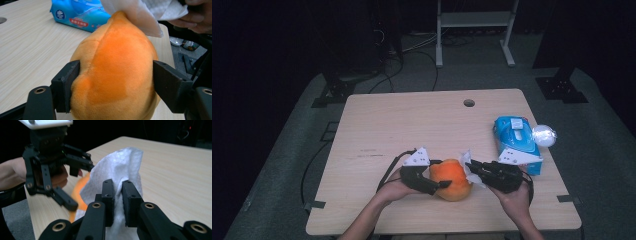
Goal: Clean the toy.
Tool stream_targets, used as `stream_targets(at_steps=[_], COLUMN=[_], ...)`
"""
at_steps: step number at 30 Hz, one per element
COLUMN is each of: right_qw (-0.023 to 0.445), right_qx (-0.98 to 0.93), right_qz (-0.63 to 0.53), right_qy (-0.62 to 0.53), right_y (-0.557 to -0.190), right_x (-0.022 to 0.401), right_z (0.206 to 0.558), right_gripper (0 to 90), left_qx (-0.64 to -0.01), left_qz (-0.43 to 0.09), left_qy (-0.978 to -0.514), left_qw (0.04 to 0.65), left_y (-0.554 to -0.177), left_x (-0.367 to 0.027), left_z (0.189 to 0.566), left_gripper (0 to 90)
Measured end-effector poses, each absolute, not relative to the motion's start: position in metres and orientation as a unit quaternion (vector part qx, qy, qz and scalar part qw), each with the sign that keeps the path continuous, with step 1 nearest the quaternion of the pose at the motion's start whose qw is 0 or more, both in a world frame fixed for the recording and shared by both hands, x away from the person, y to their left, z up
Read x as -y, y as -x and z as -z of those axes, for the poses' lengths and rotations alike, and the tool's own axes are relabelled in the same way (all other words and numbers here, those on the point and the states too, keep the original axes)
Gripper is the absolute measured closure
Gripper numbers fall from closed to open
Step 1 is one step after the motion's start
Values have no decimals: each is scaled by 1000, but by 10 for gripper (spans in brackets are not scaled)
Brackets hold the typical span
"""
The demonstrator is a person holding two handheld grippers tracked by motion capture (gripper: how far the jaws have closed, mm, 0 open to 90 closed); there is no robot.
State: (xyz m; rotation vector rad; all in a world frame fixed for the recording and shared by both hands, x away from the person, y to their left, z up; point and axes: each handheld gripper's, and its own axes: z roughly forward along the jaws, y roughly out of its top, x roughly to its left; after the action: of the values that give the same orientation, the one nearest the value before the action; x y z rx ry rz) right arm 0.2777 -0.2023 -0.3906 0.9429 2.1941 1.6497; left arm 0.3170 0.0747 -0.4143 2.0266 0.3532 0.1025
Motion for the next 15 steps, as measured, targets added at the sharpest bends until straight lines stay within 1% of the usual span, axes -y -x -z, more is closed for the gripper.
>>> stream_targets(at_steps=[3,6,8,9,11,12,14,15], right_qw=[134,118,113,109,106,105,109,114], right_qx=[-763,-779,-789,-791,-793,-793,-793,-794], right_qz=[-549,-529,-516,-513,-509,-508,-507,-503], right_qy=[-313,-315,-313,-314,-318,-320,-321,-322], right_y=[-276,-279,-279,-279,-279,-279,-280,-280], right_x=[196,198,201,202,204,204,204,204], right_z=[390,394,396,397,400,401,400,399], right_gripper=[800,804,805,805,805,804,803,800], left_qx=[-143,-146,-162,-168,-172,-168,-161,-152], left_qz=[-43,-32,-26,-23,-12,-8,-9,-8], left_qy=[-845,-840,-836,-835,-835,-837,-840,-845], left_qw=[513,521,524,523,522,521,518,513], left_y=[-315,-319,-323,-324,-326,-325,-323,-321], left_x=[-72,-76,-78,-79,-79,-78,-77,-76], left_z=[413,414,415,417,420,420,419,417], left_gripper=[211,153,99,91,94,128,141,163])
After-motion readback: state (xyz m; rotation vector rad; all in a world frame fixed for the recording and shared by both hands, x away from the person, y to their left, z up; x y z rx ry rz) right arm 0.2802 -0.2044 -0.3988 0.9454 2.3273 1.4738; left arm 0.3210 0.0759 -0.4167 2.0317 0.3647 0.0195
